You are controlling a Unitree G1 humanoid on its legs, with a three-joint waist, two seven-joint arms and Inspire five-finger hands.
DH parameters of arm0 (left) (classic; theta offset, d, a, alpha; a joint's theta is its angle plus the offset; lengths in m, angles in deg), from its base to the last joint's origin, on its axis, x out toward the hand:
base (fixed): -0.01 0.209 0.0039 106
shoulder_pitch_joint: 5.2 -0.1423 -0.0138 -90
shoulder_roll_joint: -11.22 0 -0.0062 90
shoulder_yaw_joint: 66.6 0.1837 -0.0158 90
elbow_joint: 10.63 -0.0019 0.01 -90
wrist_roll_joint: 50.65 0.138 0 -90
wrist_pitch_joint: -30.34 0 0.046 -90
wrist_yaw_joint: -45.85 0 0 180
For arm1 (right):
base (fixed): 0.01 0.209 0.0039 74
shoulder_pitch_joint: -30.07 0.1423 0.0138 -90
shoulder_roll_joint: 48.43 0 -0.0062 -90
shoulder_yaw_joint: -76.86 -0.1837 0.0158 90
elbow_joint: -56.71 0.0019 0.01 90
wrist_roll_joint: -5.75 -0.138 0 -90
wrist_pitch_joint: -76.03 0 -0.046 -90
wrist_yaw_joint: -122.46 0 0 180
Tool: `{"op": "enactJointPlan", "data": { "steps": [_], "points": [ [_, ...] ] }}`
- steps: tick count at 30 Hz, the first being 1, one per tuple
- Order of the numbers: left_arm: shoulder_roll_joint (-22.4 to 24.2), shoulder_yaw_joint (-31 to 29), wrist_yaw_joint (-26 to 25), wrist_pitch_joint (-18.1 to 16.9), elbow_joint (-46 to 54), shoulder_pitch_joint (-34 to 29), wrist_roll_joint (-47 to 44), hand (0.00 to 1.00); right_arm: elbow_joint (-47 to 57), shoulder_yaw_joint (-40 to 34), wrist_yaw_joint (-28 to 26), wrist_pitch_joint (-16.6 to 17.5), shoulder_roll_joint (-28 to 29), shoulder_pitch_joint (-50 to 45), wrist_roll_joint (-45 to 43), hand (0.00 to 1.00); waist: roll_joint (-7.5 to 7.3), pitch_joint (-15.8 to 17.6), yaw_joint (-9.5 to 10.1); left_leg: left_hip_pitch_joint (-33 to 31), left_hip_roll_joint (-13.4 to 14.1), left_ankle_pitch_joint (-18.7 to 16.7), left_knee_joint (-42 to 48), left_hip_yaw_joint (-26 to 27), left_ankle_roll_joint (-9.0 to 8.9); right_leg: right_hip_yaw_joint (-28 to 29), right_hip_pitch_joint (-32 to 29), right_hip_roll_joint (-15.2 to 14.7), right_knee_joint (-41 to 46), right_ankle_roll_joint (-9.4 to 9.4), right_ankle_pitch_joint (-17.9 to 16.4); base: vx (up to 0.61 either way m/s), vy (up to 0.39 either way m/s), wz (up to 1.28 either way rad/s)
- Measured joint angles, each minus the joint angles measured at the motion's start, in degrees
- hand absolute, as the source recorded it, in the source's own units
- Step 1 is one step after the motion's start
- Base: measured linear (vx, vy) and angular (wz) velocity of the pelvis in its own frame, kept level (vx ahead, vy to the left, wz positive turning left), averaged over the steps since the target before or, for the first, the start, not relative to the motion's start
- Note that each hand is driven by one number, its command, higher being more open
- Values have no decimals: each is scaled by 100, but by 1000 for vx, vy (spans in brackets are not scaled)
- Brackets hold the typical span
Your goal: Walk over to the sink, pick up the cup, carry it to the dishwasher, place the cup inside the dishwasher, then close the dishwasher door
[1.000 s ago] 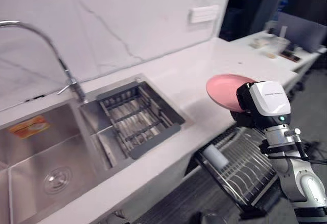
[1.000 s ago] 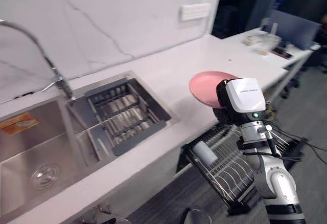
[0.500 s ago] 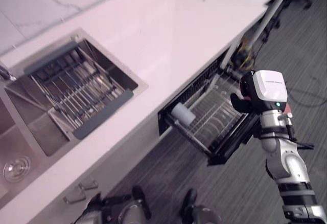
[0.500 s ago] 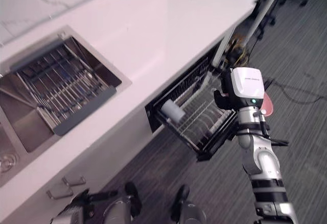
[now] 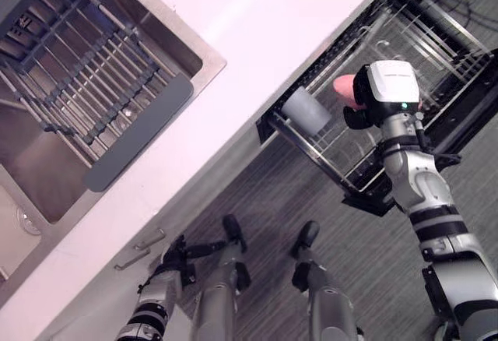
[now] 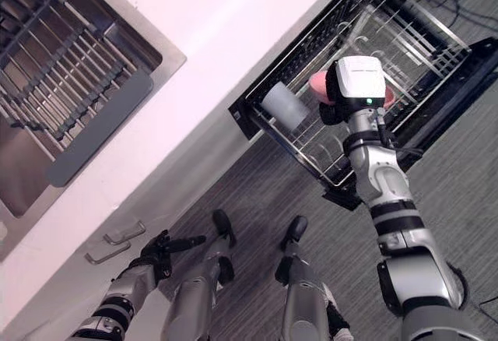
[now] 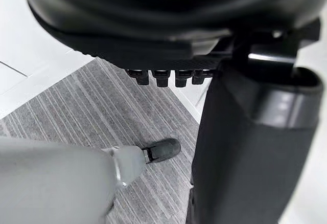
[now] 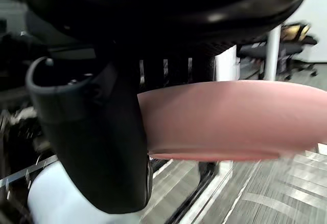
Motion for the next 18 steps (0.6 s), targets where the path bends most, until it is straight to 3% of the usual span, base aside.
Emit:
{"op": "enactJointPlan", "data": {
  "steps": [1,2,5,13,18],
  "points": [
    [41,5,-5,-258,-102,-54,5,100,-157,11,4,-50,-22,14,-190,100,21,10,52,-27,-7,1,-2,-40,0,-25,-5,-5,-2,0,0,2,63,37],
    [100,2,-64,-790,-311,-222,17,100,-528,10,1,-208,-29,41,-654,100,50,22,168,-99,-21,9,-3,-153,1,-48,-27,-10,-5,1,-2,6,51,28],
    [107,0,-142,-1227,-534,-472,32,100,-868,13,-80,-496,-20,44,-1303,100,92,42,305,-123,-85,51,-64,-244,28,-30,-29,-52,-6,3,-2,13,67,24],
    [106,0,-152,-1274,-158,-526,29,100,-736,-339,63,-652,46,28,-2469,100,91,42,209,73,-170,121,-184,-236,78,110,107,-101,-84,113,72,-24,45,-2],
    [91,-24,-150,-1209,122,-631,30,100,535,-1571,410,-479,214,-775,-2902,100,63,51,-28,467,-180,206,-456,-133,59,211,367,-51,-241,161,135,12,17,-12]
  ]
}}
